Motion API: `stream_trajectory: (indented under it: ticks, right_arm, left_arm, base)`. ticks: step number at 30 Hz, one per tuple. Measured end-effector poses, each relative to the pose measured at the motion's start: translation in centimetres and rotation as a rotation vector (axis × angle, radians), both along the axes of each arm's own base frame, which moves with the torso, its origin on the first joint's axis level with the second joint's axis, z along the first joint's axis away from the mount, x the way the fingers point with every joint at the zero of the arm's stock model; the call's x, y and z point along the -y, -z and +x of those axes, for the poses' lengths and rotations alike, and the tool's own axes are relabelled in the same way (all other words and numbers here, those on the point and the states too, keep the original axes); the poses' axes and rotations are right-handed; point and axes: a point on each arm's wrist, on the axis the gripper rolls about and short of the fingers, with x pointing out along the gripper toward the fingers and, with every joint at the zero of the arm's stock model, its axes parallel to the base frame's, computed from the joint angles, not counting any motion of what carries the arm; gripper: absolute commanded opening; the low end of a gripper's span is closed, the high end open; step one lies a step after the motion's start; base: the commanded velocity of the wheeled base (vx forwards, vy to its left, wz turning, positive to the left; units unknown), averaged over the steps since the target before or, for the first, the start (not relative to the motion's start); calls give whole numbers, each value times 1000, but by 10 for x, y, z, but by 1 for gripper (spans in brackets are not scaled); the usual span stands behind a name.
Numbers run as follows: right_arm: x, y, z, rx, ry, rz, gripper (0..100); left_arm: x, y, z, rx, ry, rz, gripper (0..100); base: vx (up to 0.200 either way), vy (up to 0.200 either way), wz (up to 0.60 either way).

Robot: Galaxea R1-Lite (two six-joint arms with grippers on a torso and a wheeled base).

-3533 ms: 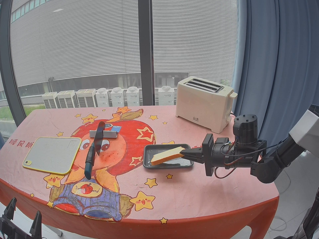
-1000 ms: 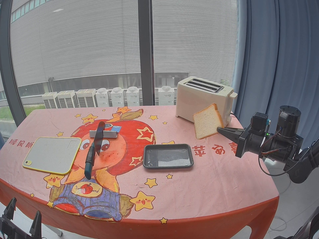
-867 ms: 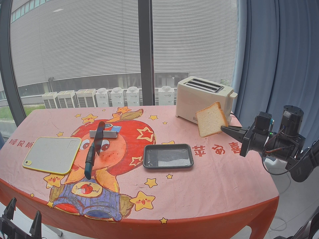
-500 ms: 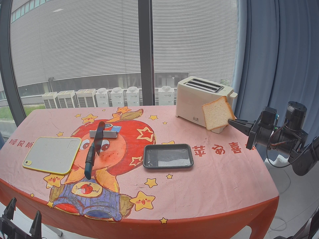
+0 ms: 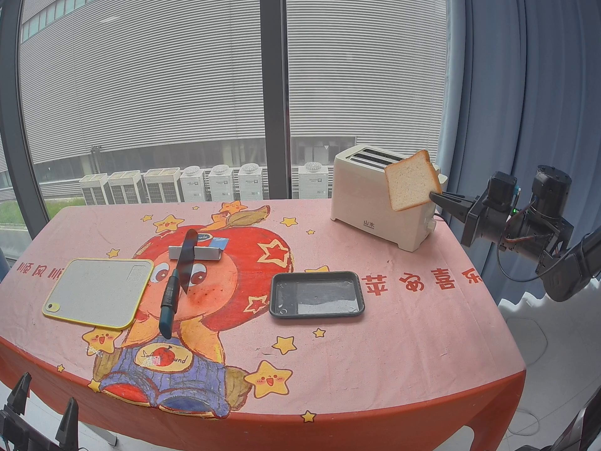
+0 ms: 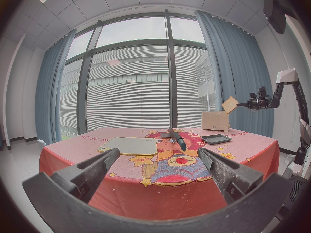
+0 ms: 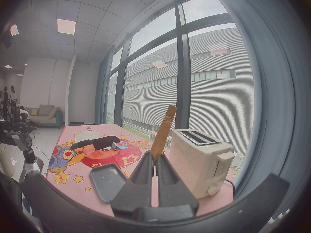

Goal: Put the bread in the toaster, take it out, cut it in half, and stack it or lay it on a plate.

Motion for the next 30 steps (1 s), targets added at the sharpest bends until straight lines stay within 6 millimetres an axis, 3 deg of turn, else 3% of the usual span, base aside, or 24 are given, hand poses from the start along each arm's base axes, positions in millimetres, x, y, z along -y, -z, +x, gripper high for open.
stream_trajectory:
  ticks: [13, 30]
  right_arm:
    - [8, -19, 47, 43, -6, 8, 0]
    - [30, -44, 94, 116, 4, 6, 0]
  left_arm:
    - [0, 0, 0, 0, 1, 0, 100]
    - [0, 0, 0, 0, 1, 0, 100]
  base:
    - [0, 0, 0]
    - [0, 0, 0]
